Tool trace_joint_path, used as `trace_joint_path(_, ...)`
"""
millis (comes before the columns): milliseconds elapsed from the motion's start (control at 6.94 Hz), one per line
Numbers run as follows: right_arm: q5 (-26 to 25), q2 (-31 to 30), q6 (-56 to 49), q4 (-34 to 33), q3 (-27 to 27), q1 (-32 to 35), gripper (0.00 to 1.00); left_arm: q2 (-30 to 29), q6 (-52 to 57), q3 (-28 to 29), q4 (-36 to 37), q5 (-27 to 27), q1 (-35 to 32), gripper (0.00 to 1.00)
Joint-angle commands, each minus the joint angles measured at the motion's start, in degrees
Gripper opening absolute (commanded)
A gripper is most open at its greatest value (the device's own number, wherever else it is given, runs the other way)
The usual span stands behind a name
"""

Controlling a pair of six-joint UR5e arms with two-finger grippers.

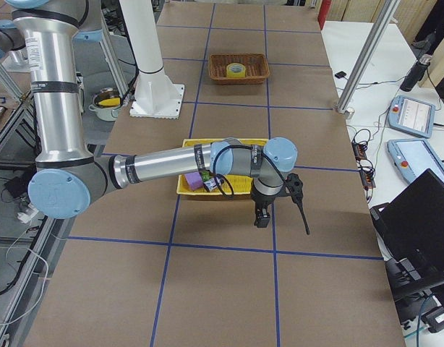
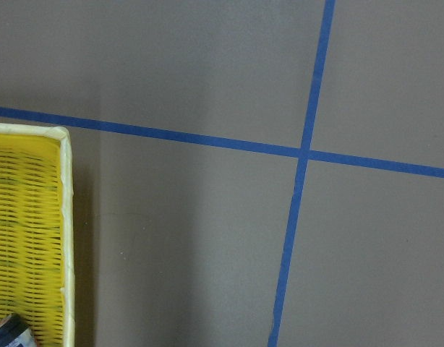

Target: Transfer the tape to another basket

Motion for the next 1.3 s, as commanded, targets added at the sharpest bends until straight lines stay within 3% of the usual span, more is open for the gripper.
trace_joint_path(0,-0.1,-0.8,-0.3,0.0,-1.3,1.9,1.00,6.2,0.6,1.5,-5.6,-0.5,-1.6,0.99)
trace_joint_path(144,0.2,-1.4,-0.2,0.0,-1.3,2.2,1.00,6.9,0.7,1.3,-6.5,-0.6,-1.8,0.99)
trace_joint_path(432,0.0,-1.0,0.1,0.1,-1.4,2.1,1.00,6.9,0.9,0.8,-6.3,-5.9,-2.2,0.99)
trace_joint_path(1152,0.2,-1.0,0.2,0.1,-1.3,2.1,1.00,6.9,0.9,0.9,-6.3,-6.0,-2.1,0.99)
